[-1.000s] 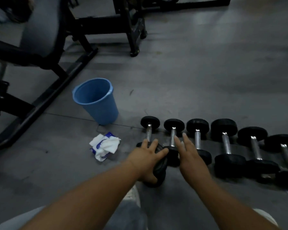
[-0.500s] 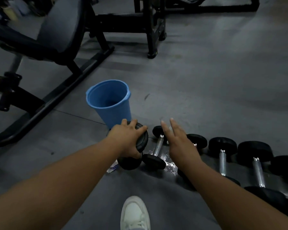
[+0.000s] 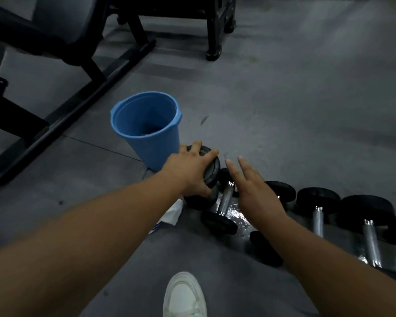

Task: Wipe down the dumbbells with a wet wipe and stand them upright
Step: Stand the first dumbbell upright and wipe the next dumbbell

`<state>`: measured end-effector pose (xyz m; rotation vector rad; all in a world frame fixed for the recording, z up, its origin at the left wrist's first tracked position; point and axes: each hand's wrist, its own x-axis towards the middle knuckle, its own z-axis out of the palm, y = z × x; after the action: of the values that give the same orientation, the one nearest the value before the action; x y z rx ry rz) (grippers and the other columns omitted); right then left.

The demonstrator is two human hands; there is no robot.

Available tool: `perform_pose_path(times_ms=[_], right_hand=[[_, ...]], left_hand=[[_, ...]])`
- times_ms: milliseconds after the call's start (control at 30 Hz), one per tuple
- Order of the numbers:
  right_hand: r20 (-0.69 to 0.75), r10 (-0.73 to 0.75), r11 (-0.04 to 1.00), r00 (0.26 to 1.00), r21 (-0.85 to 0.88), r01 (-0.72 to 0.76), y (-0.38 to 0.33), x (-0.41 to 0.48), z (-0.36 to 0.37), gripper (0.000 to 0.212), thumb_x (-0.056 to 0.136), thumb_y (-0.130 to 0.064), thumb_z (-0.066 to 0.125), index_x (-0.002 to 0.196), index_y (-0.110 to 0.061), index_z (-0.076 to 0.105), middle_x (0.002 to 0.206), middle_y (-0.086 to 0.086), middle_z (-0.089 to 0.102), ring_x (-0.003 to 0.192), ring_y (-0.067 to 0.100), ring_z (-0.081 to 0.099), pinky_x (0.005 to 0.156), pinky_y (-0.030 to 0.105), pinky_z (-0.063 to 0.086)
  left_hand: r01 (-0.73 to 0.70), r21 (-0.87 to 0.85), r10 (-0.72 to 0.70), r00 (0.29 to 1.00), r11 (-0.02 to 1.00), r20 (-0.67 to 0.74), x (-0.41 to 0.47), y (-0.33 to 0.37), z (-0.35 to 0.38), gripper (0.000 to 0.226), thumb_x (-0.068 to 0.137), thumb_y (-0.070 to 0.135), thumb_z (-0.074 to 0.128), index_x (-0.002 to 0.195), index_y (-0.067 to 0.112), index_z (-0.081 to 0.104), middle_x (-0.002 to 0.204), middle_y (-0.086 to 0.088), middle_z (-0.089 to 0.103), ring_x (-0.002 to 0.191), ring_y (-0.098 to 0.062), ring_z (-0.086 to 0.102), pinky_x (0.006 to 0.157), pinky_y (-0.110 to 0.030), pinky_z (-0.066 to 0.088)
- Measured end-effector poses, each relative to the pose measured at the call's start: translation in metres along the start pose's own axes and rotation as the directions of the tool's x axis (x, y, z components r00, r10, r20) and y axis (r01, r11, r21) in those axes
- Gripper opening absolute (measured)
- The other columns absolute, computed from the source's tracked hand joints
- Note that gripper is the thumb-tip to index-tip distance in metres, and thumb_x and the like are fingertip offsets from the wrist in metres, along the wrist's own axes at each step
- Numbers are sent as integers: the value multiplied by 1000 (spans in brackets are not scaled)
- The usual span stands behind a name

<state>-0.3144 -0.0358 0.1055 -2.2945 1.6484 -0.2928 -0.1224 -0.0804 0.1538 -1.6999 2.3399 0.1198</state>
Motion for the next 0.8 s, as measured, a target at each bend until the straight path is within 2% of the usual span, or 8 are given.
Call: perform_pose_path(times_ms=[167, 333, 433, 567, 700, 800], right_hand=[[-13, 12, 1000, 1000, -20, -12, 17, -6, -5, 92, 87, 4, 46, 153, -38, -2, 162, 0, -2, 147, 24, 10, 106, 36, 38], [19, 8, 1000, 1000, -21, -8, 23, -2, 14, 88, 88, 3, 43, 153, -37, 0, 162, 1, -2, 147, 24, 10, 106, 36, 36], [40, 26, 1000, 999, -17, -25, 25, 0, 25, 86, 90, 2, 42, 153, -38, 0, 162, 1, -3, 148, 24, 8, 103, 36, 38], [66, 50, 998, 997, -44, -48, 33, -3, 36, 86, 90, 1, 43, 153, -37, -1, 162, 0, -3, 147, 21, 7, 99, 34, 41], [102, 85, 995, 991, -52, -80, 41, -14, 45, 94, 85, 2, 44, 150, -43, -7, 162, 0, -1, 149, 20, 6, 109, 51, 35], [96, 87, 995, 992, -56, -82, 44, -20, 44, 97, 83, 8, 44, 152, -40, -5, 162, 2, 0, 149, 21, 6, 109, 43, 36]], left_hand=[[-40, 75, 36, 998, 996, 57, 14, 14, 29, 108, 68, 68, 68, 151, 43, 4, 160, -7, 4, 140, -41, 19, 92, -50, 48], [46, 25, -48, 995, 999, 88, 20, 1, 54, 109, 65, 73, 66, 151, 42, 7, 157, -7, 14, 137, -40, 25, 93, -49, 46], [48, 5, -48, 995, 999, 85, 24, -9, 57, 107, 65, 75, 64, 150, 41, 9, 154, -6, 18, 134, -39, 28, 91, -48, 47], [-30, 36, 28, 998, 999, 56, 27, -14, 60, 107, 65, 75, 64, 151, 42, 10, 156, -5, 17, 135, -36, 30, 88, -46, 47], [-130, 78, 125, 990, 988, 71, 28, -24, 55, 108, 67, 70, 67, 152, 44, 6, 160, -3, 11, 139, -33, 26, 85, -44, 47], [-166, 85, 160, 985, 982, 72, 29, -28, 58, 110, 67, 70, 66, 152, 45, 1, 161, -2, 7, 141, -31, 21, 83, -43, 49]])
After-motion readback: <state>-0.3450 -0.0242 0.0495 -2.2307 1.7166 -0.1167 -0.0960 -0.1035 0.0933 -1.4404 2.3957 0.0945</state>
